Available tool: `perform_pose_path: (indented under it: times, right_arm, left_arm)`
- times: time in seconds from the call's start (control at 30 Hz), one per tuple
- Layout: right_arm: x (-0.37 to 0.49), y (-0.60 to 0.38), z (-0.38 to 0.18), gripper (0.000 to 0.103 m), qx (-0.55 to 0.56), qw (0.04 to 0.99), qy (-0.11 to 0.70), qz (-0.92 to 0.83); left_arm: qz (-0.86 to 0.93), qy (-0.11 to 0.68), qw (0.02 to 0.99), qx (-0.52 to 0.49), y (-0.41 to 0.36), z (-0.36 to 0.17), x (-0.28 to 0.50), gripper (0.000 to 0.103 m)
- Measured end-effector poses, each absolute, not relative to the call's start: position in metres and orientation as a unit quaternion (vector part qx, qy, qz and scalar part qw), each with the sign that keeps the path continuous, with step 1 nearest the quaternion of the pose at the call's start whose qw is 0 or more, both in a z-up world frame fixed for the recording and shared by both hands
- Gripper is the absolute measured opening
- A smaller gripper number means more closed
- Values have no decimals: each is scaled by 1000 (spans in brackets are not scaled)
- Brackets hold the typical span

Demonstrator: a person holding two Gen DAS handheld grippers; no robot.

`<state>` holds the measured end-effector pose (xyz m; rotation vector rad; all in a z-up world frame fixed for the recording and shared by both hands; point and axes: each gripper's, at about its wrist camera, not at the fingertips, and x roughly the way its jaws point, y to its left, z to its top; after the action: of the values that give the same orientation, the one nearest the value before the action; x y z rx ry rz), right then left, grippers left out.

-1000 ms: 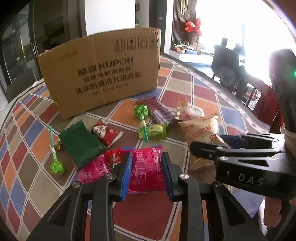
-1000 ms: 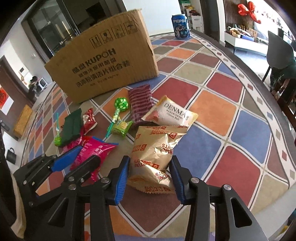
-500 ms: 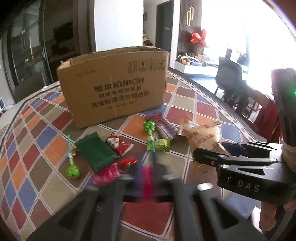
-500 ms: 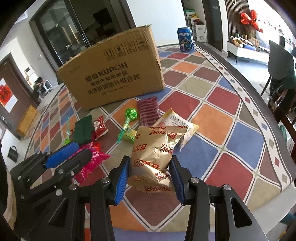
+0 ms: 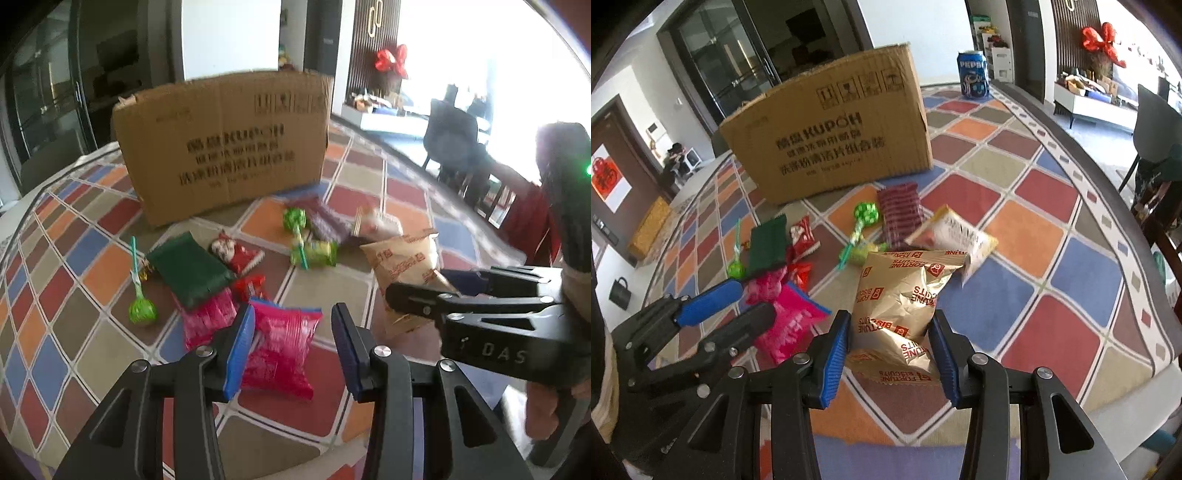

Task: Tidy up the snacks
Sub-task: 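Close the right gripper on the gold chip bag while the left gripper grasps the pink bag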

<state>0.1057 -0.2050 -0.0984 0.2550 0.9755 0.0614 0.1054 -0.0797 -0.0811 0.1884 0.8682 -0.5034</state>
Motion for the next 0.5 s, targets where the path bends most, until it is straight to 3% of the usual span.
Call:
perform_pose_path:
  times: [0.37, 0.5]
  right_arm:
    - [106, -203, -114, 44, 128, 859, 494, 34]
    - [106, -203, -115, 44, 129, 858, 497, 33]
  left_arm:
    - [-233, 453, 855, 97, -87, -107, 117, 42]
    - [-236, 452, 855, 97, -87, -108, 118, 35]
